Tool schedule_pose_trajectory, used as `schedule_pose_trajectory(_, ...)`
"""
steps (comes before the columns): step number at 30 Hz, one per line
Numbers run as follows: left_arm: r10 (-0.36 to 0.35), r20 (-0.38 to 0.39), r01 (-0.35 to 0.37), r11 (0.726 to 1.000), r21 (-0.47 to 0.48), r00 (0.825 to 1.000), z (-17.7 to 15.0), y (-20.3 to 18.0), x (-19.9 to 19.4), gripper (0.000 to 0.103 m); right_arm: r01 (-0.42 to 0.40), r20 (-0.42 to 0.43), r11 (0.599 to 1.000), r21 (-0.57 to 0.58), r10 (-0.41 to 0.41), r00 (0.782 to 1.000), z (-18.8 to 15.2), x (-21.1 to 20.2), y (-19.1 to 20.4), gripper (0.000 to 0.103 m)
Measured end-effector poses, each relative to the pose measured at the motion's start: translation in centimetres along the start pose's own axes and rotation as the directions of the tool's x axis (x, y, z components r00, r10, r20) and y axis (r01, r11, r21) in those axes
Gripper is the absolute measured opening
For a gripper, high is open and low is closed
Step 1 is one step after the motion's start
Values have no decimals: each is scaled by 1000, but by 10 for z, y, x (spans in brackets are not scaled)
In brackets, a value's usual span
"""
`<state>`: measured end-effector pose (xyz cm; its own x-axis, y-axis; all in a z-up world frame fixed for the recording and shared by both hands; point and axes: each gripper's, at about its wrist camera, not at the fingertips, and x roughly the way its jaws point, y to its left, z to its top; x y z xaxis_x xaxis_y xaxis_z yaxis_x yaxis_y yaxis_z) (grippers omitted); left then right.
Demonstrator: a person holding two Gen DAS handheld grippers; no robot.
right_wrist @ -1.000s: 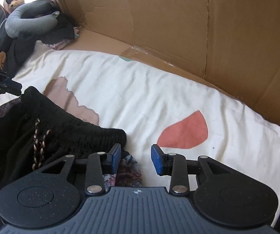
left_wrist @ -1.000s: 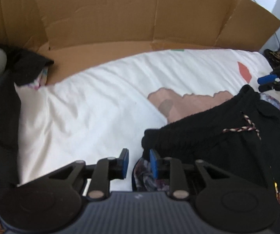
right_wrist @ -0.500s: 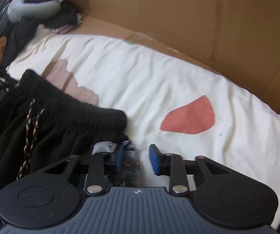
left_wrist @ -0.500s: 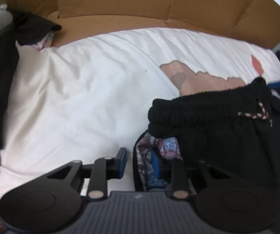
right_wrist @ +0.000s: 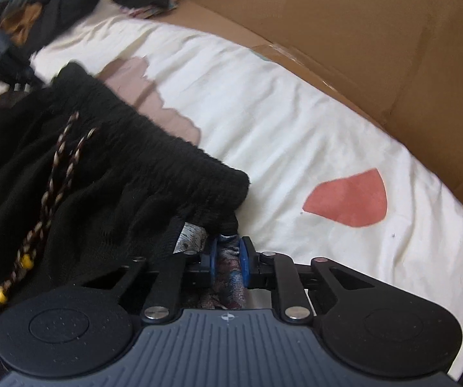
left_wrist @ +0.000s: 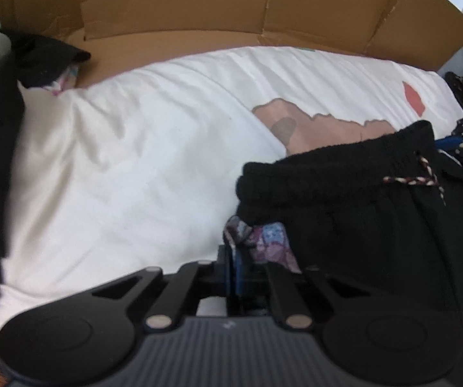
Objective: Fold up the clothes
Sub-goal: 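Lift the black garment by its waistband with both tools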
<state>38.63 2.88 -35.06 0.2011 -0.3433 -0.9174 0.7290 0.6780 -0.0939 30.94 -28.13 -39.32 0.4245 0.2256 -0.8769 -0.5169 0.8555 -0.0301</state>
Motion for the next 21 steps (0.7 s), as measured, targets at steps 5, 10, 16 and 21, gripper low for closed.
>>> schedule_pose_trajectory(5, 22, 6, -22, 1000, 17, 1000, 0, 9, -8, 3, 16, 12, 1000, 2, -16, 1000, 5, 3, 1, 17)
schedule_pose_trajectory(10, 33, 4, -33, 999, 20, 999, 0, 8, -2, 3, 44, 35, 999, -5, -44, 998, 9, 8, 6, 22)
schedule_pose_trajectory(16, 24, 1, -24, 1000, 16, 1000, -6, 7, 4, 4, 38, 34, 999, -16, -37, 999, 11, 8, 5, 23)
schedule_pose_trajectory(21, 32, 13, -33, 999, 37, 999, -8, 6, 4, 4, 12, 42, 1000, 22, -13, 999, 9, 9, 0, 22)
